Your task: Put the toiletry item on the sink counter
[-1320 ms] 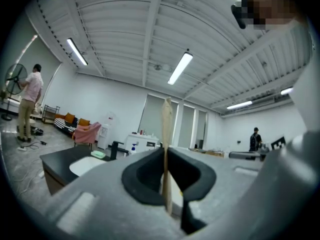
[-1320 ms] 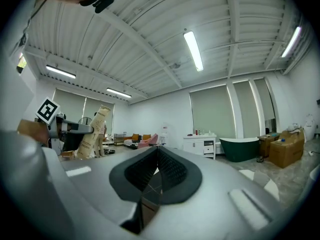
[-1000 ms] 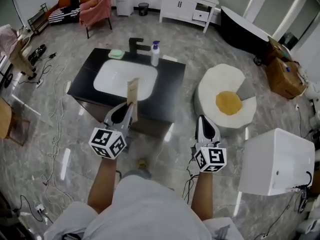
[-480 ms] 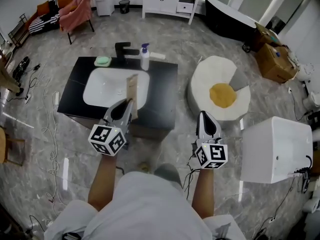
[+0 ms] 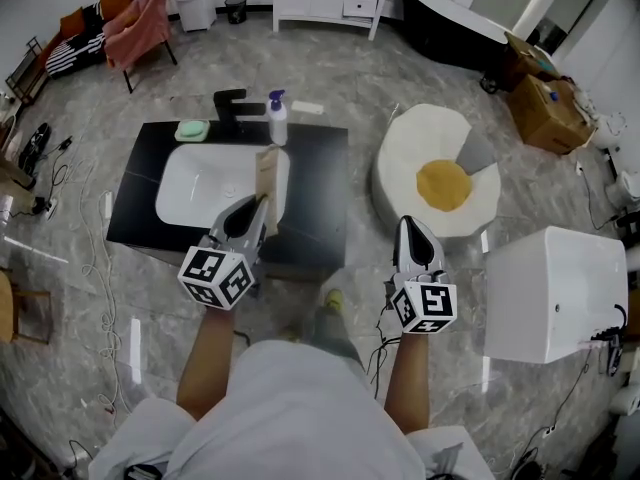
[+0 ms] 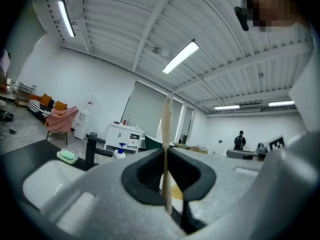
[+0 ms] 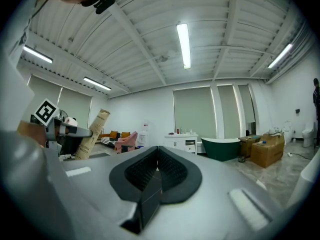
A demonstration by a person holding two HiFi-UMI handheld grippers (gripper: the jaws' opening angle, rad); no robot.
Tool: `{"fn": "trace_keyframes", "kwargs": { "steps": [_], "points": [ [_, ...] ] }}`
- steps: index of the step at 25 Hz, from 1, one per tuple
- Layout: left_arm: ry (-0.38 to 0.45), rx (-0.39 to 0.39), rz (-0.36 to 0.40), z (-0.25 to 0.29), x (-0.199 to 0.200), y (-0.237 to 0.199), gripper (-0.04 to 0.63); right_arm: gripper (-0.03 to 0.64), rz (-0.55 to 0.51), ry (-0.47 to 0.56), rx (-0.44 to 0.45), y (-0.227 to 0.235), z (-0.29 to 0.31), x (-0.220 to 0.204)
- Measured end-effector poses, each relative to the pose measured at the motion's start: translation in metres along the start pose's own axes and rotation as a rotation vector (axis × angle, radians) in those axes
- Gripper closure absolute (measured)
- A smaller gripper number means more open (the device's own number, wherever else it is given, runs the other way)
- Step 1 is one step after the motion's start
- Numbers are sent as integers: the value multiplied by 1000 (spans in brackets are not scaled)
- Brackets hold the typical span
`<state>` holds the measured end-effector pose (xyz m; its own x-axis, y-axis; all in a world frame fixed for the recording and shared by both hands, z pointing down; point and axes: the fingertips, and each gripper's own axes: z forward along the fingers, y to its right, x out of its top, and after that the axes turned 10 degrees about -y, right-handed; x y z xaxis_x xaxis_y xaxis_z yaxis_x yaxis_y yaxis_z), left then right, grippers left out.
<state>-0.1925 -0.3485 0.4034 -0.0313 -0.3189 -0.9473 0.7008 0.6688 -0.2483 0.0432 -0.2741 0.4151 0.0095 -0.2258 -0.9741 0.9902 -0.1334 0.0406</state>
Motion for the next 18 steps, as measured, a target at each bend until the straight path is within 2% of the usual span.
{"fn": "trace_keyframes", "kwargs": {
  "steps": [13,18],
  "points": [
    [-39,53,9,107,15,-3,578,614,-5,13,77,80,85,25],
    [-69,110,6,146,9,-11,578,614,2,8,118,105,117,27]
  ]
}}
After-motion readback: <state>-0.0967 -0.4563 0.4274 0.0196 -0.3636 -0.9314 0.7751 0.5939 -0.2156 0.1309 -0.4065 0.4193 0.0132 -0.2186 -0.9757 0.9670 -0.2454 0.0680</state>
